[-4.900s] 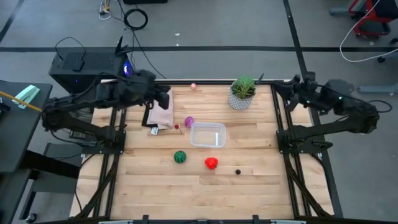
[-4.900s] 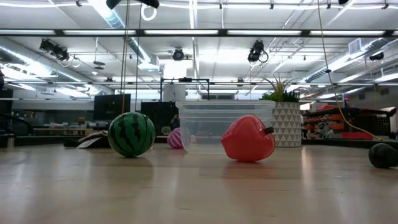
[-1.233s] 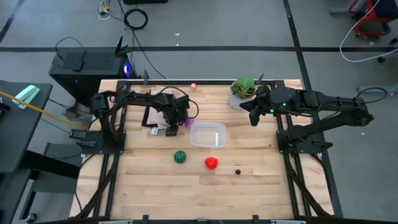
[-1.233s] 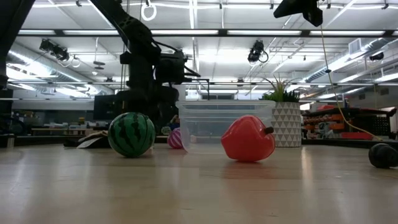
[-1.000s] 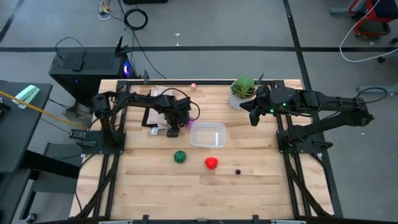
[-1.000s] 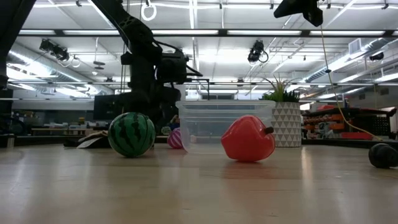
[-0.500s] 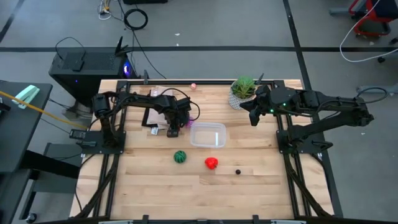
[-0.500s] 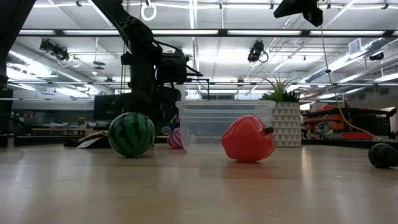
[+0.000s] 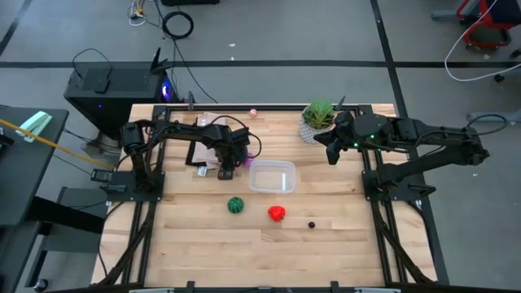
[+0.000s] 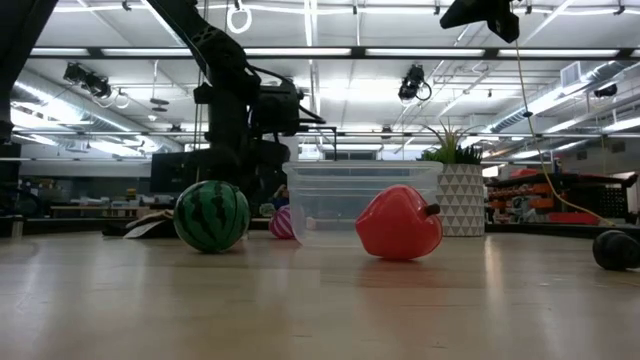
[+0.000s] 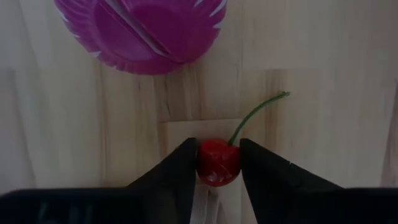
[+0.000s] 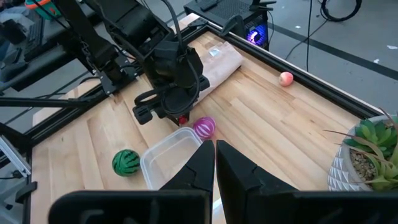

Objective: Pick and placing Produce into tupperware
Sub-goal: Put the cherry into the transparent bin

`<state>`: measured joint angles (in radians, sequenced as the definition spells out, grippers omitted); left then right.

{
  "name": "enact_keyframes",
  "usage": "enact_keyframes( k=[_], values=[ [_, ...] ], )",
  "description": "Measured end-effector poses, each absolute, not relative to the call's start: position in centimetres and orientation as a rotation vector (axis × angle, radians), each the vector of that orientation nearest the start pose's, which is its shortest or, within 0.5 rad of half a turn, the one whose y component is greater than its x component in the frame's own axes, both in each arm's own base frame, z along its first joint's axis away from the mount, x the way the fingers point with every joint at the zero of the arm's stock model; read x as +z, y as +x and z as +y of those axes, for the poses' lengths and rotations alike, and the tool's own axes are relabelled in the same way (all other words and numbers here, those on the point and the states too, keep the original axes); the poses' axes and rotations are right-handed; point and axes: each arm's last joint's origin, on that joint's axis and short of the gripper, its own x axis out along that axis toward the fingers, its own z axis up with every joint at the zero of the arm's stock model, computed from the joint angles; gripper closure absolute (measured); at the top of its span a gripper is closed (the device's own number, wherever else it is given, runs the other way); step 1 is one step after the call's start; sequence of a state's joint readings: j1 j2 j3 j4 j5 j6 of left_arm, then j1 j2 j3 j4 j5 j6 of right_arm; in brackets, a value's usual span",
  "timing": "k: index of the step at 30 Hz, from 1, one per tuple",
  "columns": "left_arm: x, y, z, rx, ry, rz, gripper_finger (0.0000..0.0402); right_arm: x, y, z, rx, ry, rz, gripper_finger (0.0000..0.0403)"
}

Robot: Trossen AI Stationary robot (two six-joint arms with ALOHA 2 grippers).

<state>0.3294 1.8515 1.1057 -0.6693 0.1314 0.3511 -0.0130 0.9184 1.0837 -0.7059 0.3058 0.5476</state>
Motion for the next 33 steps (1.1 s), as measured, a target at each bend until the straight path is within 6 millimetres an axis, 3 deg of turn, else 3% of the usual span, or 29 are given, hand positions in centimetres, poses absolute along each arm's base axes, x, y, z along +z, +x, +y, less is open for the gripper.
enact_keyframes(
  k=[13, 17, 23, 33],
  values=[
    [14.0, 31.0, 10.2, -0.085, -0.042, 1.41, 0.0282, 36.4, 17.3, -1.1, -0.448, 0.451, 0.436, 0.038],
    [15.2, 31.4, 10.4, -0.089, -0.043, 1.419, 0.0287, 36.4, 17.3, -1.1, -0.448, 0.451, 0.436, 0.038],
    [18.4, 32.8, 11.0, -0.081, -0.037, 1.397, 0.0289, 36.4, 17.3, -1.1, -0.448, 0.45, 0.436, 0.038],
    [26.2, 34.4, 11.9, -0.042, 0.057, 1.367, 0.0292, 36.4, 17.3, -1.1, -0.448, 0.45, 0.437, 0.038]
  ],
)
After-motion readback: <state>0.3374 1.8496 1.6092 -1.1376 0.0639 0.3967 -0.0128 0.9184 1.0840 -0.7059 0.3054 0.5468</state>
